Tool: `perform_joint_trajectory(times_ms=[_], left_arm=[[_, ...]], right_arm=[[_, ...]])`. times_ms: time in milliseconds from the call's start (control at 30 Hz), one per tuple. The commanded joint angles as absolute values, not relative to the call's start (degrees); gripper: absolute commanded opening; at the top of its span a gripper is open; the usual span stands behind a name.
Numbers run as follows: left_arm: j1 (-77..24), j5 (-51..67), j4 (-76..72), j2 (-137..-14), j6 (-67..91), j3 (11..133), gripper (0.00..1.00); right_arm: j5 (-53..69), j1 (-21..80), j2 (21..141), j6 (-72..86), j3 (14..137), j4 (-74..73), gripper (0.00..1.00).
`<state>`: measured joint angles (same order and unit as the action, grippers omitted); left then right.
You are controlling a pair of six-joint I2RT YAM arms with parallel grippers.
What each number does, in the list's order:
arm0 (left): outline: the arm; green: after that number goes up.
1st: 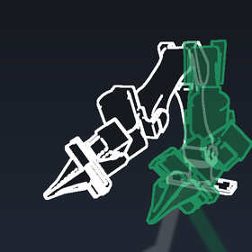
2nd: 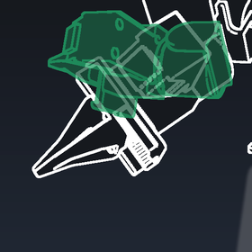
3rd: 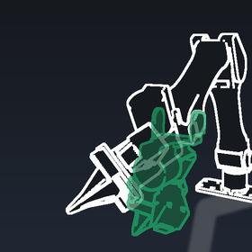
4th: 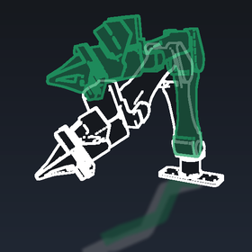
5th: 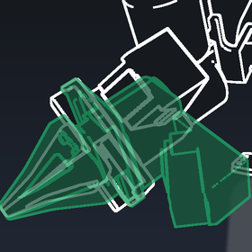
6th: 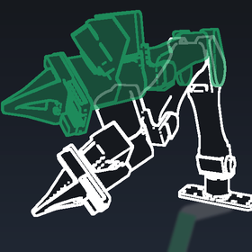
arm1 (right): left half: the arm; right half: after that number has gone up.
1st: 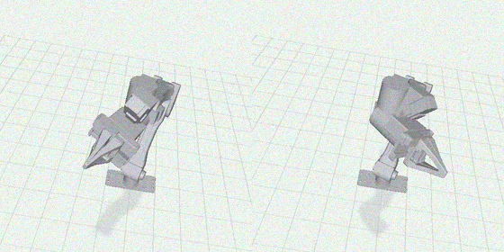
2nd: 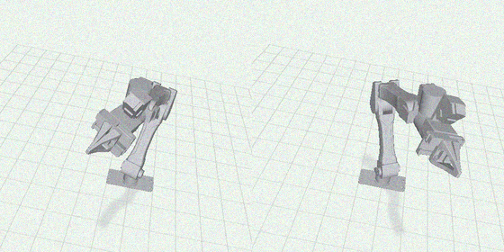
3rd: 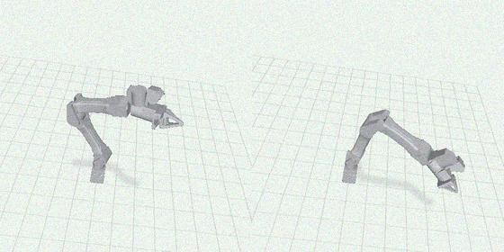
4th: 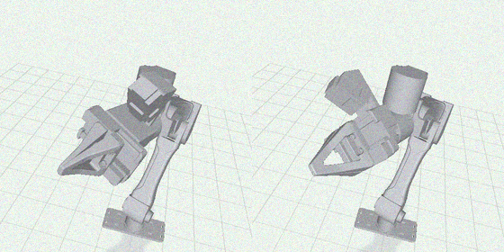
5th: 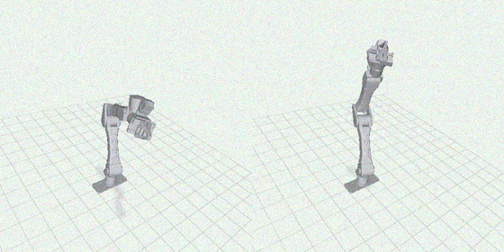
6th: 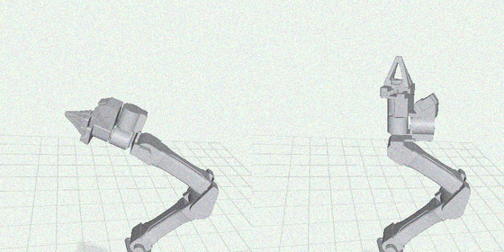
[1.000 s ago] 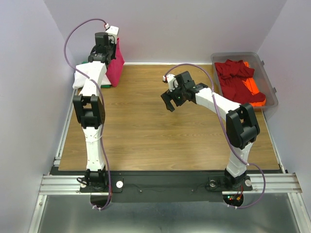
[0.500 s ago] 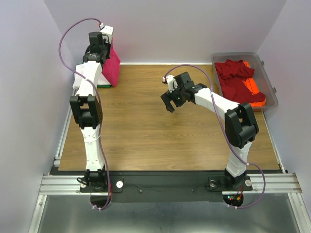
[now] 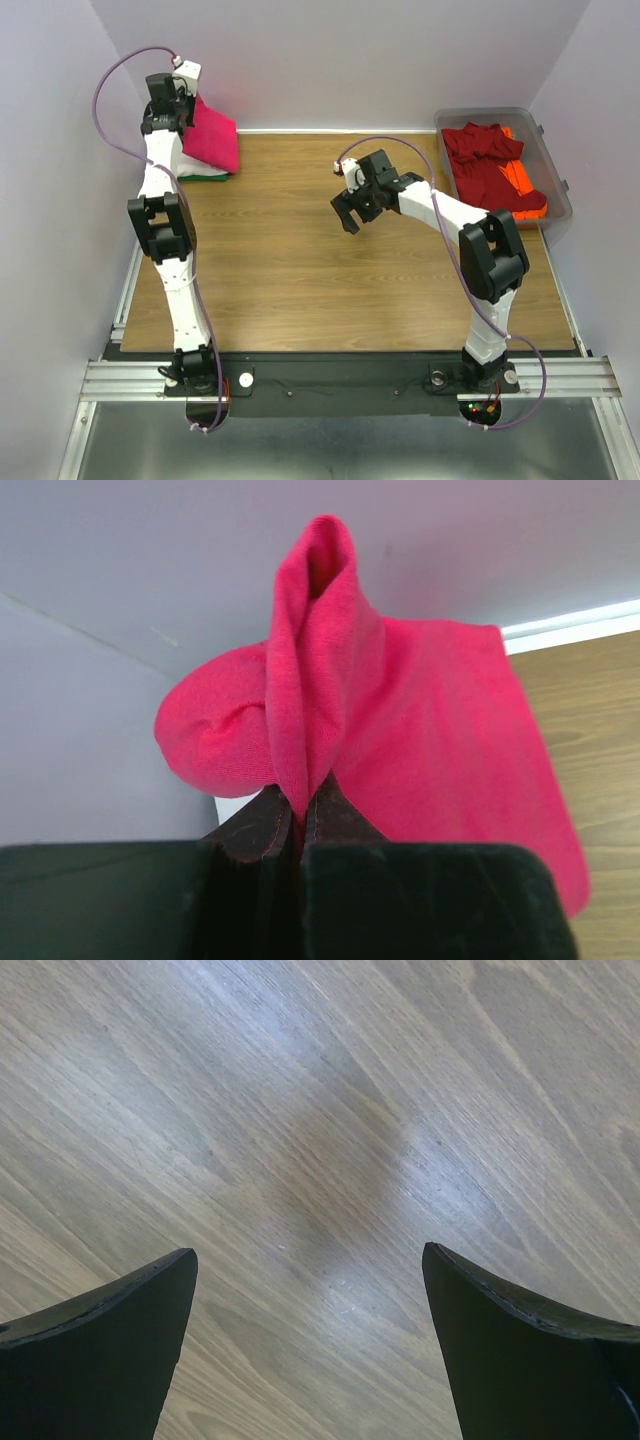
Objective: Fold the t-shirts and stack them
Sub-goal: Neatly place the folded tshirt to the corner, then reset both grippers
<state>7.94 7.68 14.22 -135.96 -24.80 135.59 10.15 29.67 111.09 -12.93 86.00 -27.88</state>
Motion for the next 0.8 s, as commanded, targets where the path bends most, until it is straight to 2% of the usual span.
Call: perform_joint_trajectory(times_ms=[0,267,533,667,733,767], left_arm=[[9.4,11.5,8.4,-137.6,-28.6,139.2,0.03],[11.7,15.3,4.6,-143.7,-31.3,142.4,0.06],[14.1,12.2,2.4,-145.6,-33.0,141.6,0.06],[14.5,9.5,0.6,-145.1,-34.2,139.8,0.19],[14.9,8.7,0.3,-144.9,-34.4,139.9,0.30],[15.0,8.2,0.3,-144.9,-35.0,140.2,0.42]], right_arm=[[10.6,29.5,112.0,-13.6,89.1,-28.4,1.00],[10.6,29.4,112.9,-13.6,89.5,-29.0,1.00],[10.0,29.4,111.8,-14.1,88.1,-29.3,1.00],[10.5,29.5,111.6,-14.1,87.5,-29.3,1.00],[10.6,29.5,111.4,-13.8,87.5,-29.3,1.00],[11.0,29.4,111.2,-13.7,87.5,-29.3,1.00]])
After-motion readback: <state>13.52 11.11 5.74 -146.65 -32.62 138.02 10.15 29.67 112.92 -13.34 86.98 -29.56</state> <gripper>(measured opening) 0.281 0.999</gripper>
